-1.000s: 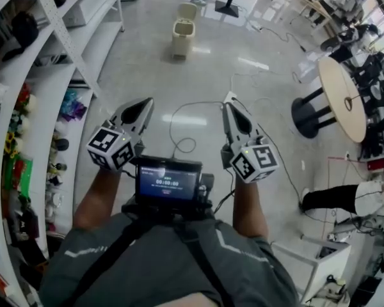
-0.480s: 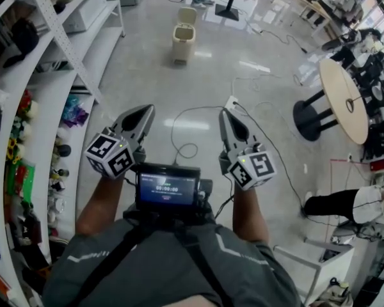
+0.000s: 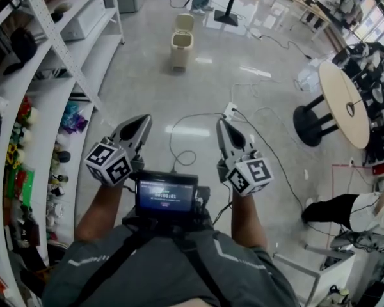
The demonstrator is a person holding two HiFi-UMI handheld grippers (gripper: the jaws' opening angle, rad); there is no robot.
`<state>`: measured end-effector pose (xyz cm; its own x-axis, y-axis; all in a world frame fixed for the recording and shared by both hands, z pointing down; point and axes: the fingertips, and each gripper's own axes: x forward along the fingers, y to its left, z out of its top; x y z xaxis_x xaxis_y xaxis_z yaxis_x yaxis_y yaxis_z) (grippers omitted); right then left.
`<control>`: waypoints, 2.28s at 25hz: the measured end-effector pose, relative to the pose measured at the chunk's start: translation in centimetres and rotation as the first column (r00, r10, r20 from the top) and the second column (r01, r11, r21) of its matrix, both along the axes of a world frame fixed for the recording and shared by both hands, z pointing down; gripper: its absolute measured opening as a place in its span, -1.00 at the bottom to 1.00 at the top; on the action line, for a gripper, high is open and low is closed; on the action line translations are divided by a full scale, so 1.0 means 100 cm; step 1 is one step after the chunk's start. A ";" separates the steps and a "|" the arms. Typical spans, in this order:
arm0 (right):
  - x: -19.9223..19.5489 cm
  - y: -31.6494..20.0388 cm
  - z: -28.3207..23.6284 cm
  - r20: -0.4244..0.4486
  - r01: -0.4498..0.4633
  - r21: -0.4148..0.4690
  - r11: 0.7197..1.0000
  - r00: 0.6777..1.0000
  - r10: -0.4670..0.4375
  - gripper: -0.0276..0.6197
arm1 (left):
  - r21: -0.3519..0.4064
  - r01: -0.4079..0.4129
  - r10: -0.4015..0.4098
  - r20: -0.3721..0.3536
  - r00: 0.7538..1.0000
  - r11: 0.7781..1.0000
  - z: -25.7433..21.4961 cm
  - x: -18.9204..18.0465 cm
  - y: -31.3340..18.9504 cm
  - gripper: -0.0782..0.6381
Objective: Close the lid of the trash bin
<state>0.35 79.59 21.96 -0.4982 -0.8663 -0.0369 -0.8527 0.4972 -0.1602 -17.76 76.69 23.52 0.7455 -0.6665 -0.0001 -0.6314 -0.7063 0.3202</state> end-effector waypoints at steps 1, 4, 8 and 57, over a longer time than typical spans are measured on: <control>0.003 -0.001 0.002 -0.003 0.004 -0.004 1.000 1.000 -0.004 -0.89 | 0.000 0.000 0.000 0.011 1.000 1.000 0.001 0.004 0.000 -0.80; 0.015 -0.003 0.007 -0.007 0.027 -0.003 1.000 1.000 -0.027 -0.89 | 0.006 0.003 -0.003 0.041 0.999 1.000 0.005 0.017 0.003 -0.80; 0.022 -0.012 0.004 -0.012 0.049 0.013 0.999 0.999 -0.048 -0.89 | 0.020 -0.003 0.002 0.058 0.998 1.000 0.003 0.030 -0.001 -0.80; 0.032 -0.397 0.003 -0.046 0.059 -0.016 0.998 0.997 -0.060 -0.88 | 0.036 0.029 -0.032 0.071 0.997 0.999 -0.005 0.047 -0.391 -0.80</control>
<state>3.56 39.92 22.23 -0.5495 -0.8355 -0.0003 -0.8286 0.5450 -0.1282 -13.04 37.56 23.06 0.7237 -0.6895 0.0293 -0.6734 -0.6962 0.2489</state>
